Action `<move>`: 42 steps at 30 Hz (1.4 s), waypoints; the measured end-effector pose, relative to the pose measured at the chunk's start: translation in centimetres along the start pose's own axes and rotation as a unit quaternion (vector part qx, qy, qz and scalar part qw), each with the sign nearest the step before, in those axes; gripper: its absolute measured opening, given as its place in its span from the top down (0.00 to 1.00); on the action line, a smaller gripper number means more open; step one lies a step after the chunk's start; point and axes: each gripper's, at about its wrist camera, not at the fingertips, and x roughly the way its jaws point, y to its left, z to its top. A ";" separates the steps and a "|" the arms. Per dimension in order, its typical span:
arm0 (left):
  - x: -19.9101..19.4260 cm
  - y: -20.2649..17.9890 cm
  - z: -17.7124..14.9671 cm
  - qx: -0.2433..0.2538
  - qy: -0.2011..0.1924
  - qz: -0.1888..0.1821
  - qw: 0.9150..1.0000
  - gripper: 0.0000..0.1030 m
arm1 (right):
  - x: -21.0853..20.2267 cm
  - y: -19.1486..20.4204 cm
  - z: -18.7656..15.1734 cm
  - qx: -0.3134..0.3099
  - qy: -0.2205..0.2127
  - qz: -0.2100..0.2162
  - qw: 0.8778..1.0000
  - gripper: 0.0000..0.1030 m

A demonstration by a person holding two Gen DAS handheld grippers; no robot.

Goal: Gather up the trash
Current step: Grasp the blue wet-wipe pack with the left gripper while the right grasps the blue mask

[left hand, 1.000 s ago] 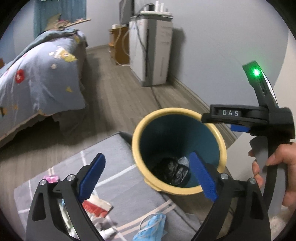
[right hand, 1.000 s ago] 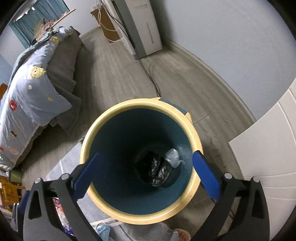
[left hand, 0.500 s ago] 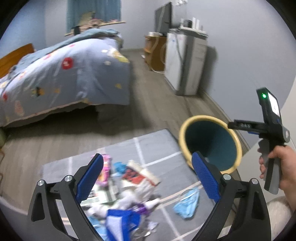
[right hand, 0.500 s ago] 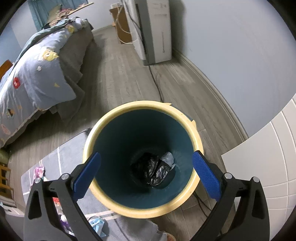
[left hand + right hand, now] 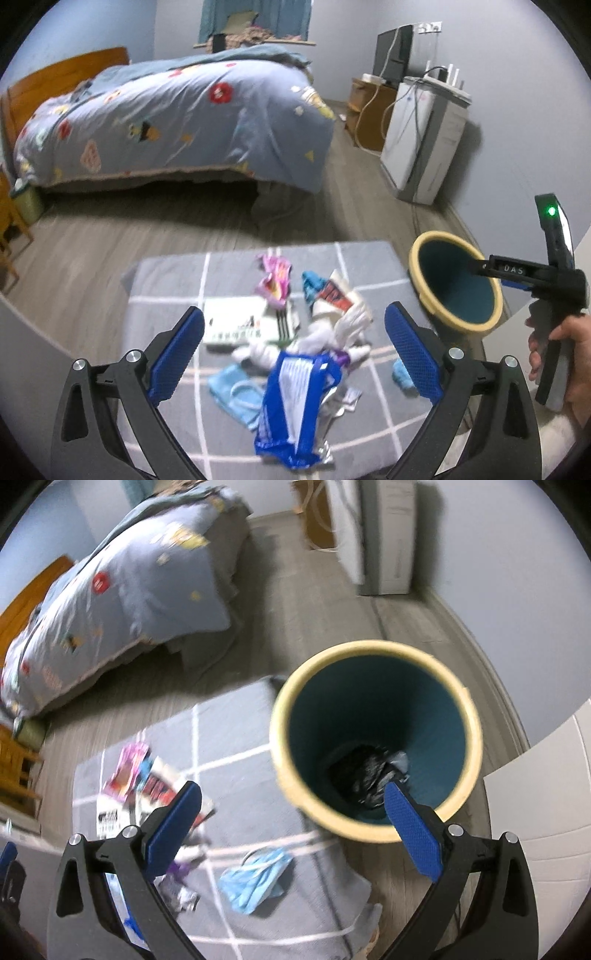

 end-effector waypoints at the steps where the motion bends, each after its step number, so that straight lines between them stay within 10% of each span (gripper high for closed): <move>1: 0.3 0.1 -0.3 -0.002 0.004 0.004 1.000 0.06 | 0.2 0.4 -0.4 -0.003 0.006 0.004 1.000 0.06; 34: 11.6 -0.7 -7.7 0.026 0.181 0.010 0.983 0.06 | 11.0 4.7 -7.4 -0.017 0.202 0.008 0.979 0.07; 42: 12.8 -1.1 -7.9 0.037 0.192 0.007 0.981 0.09 | 11.3 6.8 -8.1 -0.075 0.196 -0.008 0.978 0.59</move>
